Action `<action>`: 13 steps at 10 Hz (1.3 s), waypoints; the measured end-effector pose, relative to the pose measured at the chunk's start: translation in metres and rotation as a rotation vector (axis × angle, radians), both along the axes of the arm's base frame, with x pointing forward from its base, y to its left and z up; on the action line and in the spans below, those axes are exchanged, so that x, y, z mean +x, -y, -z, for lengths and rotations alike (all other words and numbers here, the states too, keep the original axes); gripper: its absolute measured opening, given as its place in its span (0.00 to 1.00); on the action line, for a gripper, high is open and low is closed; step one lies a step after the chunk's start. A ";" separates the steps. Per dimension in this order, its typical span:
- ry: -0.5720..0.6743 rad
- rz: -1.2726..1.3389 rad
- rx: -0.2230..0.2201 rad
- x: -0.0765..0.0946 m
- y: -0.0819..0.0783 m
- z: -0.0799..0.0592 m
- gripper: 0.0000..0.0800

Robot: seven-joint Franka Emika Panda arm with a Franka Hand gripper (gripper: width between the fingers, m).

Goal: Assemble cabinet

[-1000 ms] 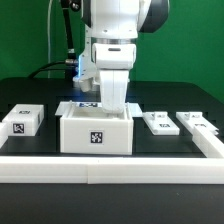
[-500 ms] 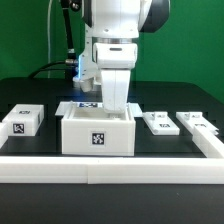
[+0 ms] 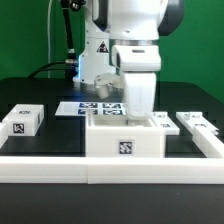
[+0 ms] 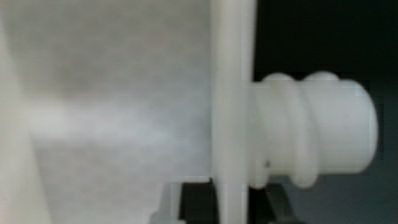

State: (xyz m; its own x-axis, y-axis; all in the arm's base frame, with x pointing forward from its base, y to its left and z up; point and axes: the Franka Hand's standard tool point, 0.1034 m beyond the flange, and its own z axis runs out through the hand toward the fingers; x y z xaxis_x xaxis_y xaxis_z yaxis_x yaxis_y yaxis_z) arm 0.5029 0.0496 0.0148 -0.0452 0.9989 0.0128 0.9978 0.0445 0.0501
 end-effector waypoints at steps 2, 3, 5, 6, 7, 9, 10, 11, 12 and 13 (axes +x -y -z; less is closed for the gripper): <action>0.005 -0.005 -0.001 0.002 -0.001 0.000 0.04; 0.005 -0.004 -0.001 0.002 -0.001 0.000 0.04; 0.004 -0.006 -0.001 0.002 -0.001 0.000 0.04; 0.009 0.006 0.004 0.006 -0.010 0.000 0.04; 0.010 0.006 0.007 0.009 -0.019 0.000 0.04; -0.012 0.024 0.001 0.013 -0.038 0.000 0.04; -0.015 0.036 0.001 0.013 -0.045 0.000 0.04; -0.017 0.047 0.002 0.014 -0.053 0.000 0.04; -0.018 0.050 0.003 0.014 -0.061 0.000 0.04; -0.020 0.045 0.004 0.014 -0.065 0.000 0.04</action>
Offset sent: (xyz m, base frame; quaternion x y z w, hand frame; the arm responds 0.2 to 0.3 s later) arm 0.0000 0.0000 0.0000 0.0000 0.0000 0.0000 1.0000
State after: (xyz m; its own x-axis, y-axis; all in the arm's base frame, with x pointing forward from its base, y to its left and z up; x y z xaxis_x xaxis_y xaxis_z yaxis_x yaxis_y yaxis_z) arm 0.5167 0.1151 0.0150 -0.0002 0.9999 0.0169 0.9995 -0.0003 0.0306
